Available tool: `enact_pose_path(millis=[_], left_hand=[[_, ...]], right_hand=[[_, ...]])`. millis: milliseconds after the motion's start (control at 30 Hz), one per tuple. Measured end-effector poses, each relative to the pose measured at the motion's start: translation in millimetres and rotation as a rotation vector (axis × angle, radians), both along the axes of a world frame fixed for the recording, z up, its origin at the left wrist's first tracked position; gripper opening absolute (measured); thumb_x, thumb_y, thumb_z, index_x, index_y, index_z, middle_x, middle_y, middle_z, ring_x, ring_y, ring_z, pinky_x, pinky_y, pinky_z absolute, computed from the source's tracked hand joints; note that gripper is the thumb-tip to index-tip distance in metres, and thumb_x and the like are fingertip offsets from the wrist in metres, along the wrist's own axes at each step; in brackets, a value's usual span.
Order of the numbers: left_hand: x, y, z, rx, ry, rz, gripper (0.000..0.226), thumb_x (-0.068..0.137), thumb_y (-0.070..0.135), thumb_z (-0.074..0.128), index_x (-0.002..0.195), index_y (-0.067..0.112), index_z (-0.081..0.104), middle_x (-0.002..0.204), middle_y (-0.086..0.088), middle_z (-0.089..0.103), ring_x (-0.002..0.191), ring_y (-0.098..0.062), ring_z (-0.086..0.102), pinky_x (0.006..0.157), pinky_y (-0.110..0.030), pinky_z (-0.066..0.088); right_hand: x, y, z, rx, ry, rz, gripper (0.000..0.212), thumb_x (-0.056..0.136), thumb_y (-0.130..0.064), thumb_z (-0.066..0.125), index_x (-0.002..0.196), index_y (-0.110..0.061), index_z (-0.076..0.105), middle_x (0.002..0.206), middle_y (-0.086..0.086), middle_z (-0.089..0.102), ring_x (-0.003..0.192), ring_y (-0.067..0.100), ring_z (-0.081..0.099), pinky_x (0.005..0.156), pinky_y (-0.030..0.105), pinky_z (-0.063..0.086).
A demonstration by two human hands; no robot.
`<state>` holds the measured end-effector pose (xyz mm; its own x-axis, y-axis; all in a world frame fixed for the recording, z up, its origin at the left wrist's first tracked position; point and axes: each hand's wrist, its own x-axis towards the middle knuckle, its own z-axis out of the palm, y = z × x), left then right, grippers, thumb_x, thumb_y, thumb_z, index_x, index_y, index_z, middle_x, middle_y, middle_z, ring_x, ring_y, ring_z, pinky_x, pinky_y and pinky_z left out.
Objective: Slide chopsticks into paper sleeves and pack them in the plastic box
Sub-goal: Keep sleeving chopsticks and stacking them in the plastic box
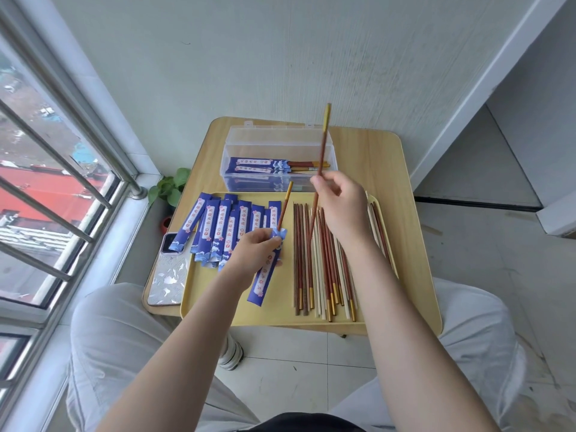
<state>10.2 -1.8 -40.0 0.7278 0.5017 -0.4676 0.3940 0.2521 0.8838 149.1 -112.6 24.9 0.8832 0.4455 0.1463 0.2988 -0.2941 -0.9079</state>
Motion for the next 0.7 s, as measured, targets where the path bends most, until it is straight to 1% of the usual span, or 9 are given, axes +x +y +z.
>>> enact_pose_path(millis=[67, 133, 233, 300, 367, 467, 567, 633, 700], left_hand=[[0.0, -1.2, 4.5, -0.068, -0.025, -0.015, 0.010, 0.098, 0.009, 0.055, 0.089, 0.007, 0.058, 0.081, -0.013, 0.063, 0.067, -0.022, 0.065, 0.061, -0.033, 0.056], [0.3, -1.6, 8.4, -0.096, -0.041, -0.054, 0.012, 0.097, 0.007, 0.049, 0.086, 0.007, 0.054, 0.078, -0.016, 0.062, 0.061, -0.026, 0.062, 0.055, -0.031, 0.050], [0.1, -2.8, 12.9, -0.098, -0.046, -0.101, 0.008, 0.094, 0.007, 0.046, 0.089, 0.006, 0.053, 0.075, -0.017, 0.062, 0.055, -0.028, 0.056, 0.052, -0.030, 0.045], [0.4, -3.1, 13.8, -0.100, -0.061, -0.112, 0.007, 0.094, 0.007, 0.046, 0.090, 0.005, 0.051, 0.072, -0.019, 0.060, 0.052, -0.028, 0.051, 0.053, -0.032, 0.043], [0.9, -3.3, 14.1, -0.082, -0.078, -0.136, 0.007, 0.094, 0.008, 0.045, 0.090, 0.006, 0.051, 0.071, -0.019, 0.058, 0.052, -0.027, 0.047, 0.055, -0.033, 0.042], [1.0, -3.6, 15.3, -0.064, -0.092, -0.166, 0.007, 0.094, 0.010, 0.046, 0.090, 0.007, 0.051, 0.070, -0.018, 0.058, 0.052, -0.026, 0.045, 0.058, -0.033, 0.042], [3.3, -4.9, 16.7, -0.047, -0.096, -0.169, 0.007, 0.094, 0.011, 0.046, 0.091, 0.007, 0.052, 0.070, -0.016, 0.059, 0.052, -0.026, 0.046, 0.059, -0.033, 0.042], [6.5, -6.1, 18.1, -0.032, -0.093, -0.139, 0.007, 0.094, 0.009, 0.046, 0.088, 0.008, 0.050, 0.070, -0.016, 0.058, 0.053, -0.025, 0.046, 0.059, -0.034, 0.041], [10.1, -6.9, 19.5, -0.004, -0.077, -0.116, 0.008, 0.095, 0.008, 0.045, 0.088, 0.007, 0.049, 0.071, -0.015, 0.057, 0.053, -0.024, 0.046, 0.056, -0.034, 0.041]], right_hand=[[2.7, 1.5, 1.4, 0.044, 0.071, -0.011, 0.017, 0.103, -0.025, 0.052, 0.096, -0.013, 0.063, 0.070, -0.004, 0.060, 0.059, 0.011, 0.057, 0.058, 0.026, 0.046], [3.6, 3.1, 1.7, 0.116, 0.180, -0.016, 0.017, 0.105, -0.020, 0.045, 0.095, -0.012, 0.056, 0.067, 0.000, 0.057, 0.046, 0.011, 0.053, 0.048, 0.026, 0.046], [2.5, 3.4, 1.5, 0.176, 0.242, -0.052, 0.019, 0.107, -0.018, 0.042, 0.090, -0.014, 0.052, 0.070, 0.001, 0.058, 0.042, 0.011, 0.054, 0.045, 0.029, 0.049], [1.0, 3.4, 0.2, 0.164, 0.257, -0.063, 0.019, 0.107, -0.018, 0.041, 0.091, -0.014, 0.052, 0.068, 0.000, 0.058, 0.043, 0.011, 0.056, 0.049, 0.032, 0.053], [0.3, 2.6, -2.0, 0.146, 0.256, -0.060, 0.018, 0.107, -0.020, 0.041, 0.096, -0.012, 0.053, 0.068, 0.001, 0.059, 0.044, 0.011, 0.057, 0.051, 0.033, 0.055], [0.7, 2.1, -6.1, 0.094, 0.253, -0.038, 0.018, 0.107, -0.022, 0.042, 0.102, -0.010, 0.055, 0.068, 0.002, 0.061, 0.046, 0.011, 0.060, 0.050, 0.028, 0.054], [-2.5, 3.4, -9.0, 0.022, 0.314, 0.042, 0.017, 0.105, -0.021, 0.047, 0.099, -0.009, 0.058, 0.069, 0.004, 0.063, 0.052, 0.013, 0.065, 0.055, 0.032, 0.059], [-6.5, 2.3, -11.2, -0.104, 0.341, 0.152, 0.018, 0.103, -0.023, 0.054, 0.095, -0.011, 0.064, 0.077, 0.007, 0.068, 0.061, 0.016, 0.070, 0.062, 0.035, 0.063], [-9.6, -1.3, -12.4, -0.285, 0.366, 0.290, 0.020, 0.100, -0.028, 0.059, 0.100, -0.012, 0.070, 0.086, 0.008, 0.073, 0.071, 0.021, 0.073, 0.069, 0.037, 0.063]])
